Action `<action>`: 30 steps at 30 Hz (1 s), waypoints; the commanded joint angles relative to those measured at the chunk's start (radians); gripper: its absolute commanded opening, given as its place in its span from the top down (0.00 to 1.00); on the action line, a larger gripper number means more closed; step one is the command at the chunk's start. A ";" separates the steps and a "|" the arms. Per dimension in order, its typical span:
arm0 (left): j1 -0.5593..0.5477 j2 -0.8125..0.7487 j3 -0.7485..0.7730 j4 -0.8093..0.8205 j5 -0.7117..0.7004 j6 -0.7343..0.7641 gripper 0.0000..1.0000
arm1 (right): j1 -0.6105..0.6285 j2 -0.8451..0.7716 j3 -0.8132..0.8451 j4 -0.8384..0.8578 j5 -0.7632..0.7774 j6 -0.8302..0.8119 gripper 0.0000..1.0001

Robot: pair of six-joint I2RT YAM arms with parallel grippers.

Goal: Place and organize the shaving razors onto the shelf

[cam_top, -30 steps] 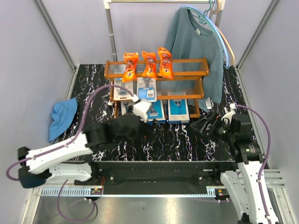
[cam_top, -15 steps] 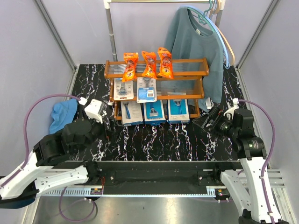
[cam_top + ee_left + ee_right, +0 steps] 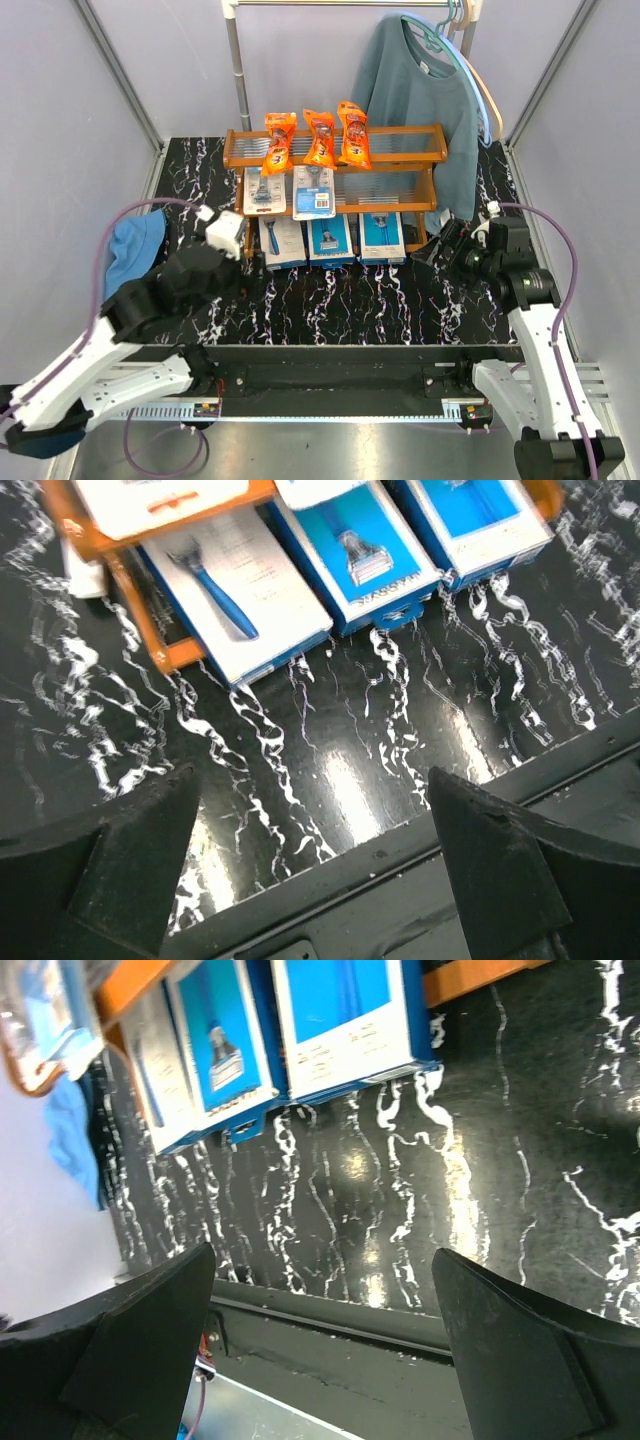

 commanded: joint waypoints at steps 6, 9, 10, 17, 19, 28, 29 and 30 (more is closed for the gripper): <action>0.438 0.174 -0.139 0.262 0.544 0.090 0.01 | 0.001 0.076 0.046 0.060 0.144 -0.060 0.00; 0.627 0.180 -0.118 0.245 0.695 0.089 0.01 | -0.001 0.118 0.040 0.066 0.187 -0.073 0.00; 0.670 0.177 -0.110 0.237 0.720 0.089 0.01 | -0.003 0.128 0.038 0.069 0.193 -0.078 0.00; 0.920 0.198 -0.078 0.200 0.755 0.086 0.01 | -0.079 0.184 0.009 0.148 0.198 -0.095 0.00; 0.963 0.223 -0.084 0.211 0.788 0.063 0.01 | -0.111 0.216 0.007 0.162 0.190 -0.102 0.00; 1.083 0.303 -0.043 0.279 0.800 -0.016 0.01 | -0.164 0.308 0.038 0.237 0.167 -0.121 0.00; 1.085 0.303 -0.036 0.291 0.779 -0.019 0.01 | -0.162 0.313 0.041 0.248 0.173 -0.122 0.00; 1.083 0.300 -0.033 0.294 0.754 -0.023 0.01 | -0.162 0.319 0.046 0.253 0.175 -0.125 0.00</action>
